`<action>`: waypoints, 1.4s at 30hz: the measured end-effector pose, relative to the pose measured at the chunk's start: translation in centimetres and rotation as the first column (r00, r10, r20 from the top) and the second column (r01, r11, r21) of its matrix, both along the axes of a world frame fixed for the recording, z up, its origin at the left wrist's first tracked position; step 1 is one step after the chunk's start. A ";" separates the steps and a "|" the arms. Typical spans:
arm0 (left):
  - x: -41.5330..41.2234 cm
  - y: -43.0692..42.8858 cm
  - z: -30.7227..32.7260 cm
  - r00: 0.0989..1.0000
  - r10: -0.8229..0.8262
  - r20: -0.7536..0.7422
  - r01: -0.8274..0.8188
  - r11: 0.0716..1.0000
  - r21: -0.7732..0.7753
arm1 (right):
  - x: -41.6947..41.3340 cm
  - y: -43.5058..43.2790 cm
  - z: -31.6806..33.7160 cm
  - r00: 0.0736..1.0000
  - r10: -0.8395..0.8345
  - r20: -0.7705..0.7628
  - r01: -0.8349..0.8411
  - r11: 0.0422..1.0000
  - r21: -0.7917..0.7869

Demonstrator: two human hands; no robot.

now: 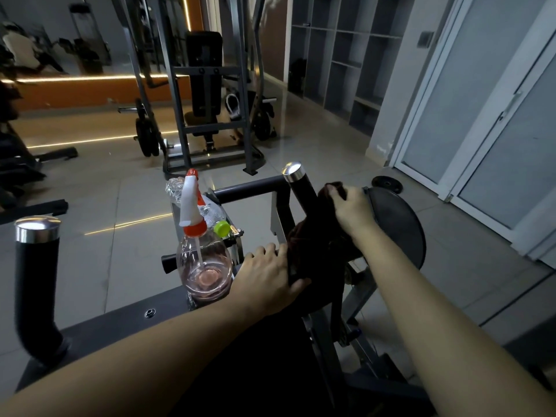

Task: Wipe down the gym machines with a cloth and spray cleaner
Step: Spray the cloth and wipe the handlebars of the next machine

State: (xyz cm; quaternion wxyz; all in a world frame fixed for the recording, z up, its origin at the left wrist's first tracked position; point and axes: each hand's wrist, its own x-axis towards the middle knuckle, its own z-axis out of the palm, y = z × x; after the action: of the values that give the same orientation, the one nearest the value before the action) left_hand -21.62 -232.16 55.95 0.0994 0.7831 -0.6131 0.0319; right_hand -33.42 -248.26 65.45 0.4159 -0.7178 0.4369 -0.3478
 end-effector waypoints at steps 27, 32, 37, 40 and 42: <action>-0.3 0.0 0.0 1.000 0.008 0.010 -0.007 1.000 -0.015 | 1.1 2.7 -5.4 0.966 -0.191 0.176 0.205 0.977 -0.066; -0.1 0.1 0.1 1.000 -0.011 -0.005 0.011 1.000 -0.011 | -1.8 3.3 -6.4 0.957 -0.178 -0.227 0.130 0.968 -0.213; 0.0 0.1 0.1 1.000 -0.028 -0.007 0.027 0.999 -0.027 | -2.5 2.6 0.2 0.968 -0.248 0.030 0.249 0.968 -0.033; -0.1 0.2 0.1 1.000 -0.018 0.003 0.018 0.999 -0.030 | -0.6 2.4 3.8 0.892 -0.004 0.453 -0.070 0.987 0.147; -0.3 0.2 0.1 1.000 -0.007 0.010 0.007 0.999 -0.032 | 0.7 2.5 3.9 0.873 0.170 0.458 -0.239 0.966 0.096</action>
State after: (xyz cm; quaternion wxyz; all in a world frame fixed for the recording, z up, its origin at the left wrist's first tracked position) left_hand -21.88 -231.96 56.07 0.1091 0.7790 -0.6158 0.0454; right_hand -32.68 -245.72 69.30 0.5920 -0.6279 0.2762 -0.4232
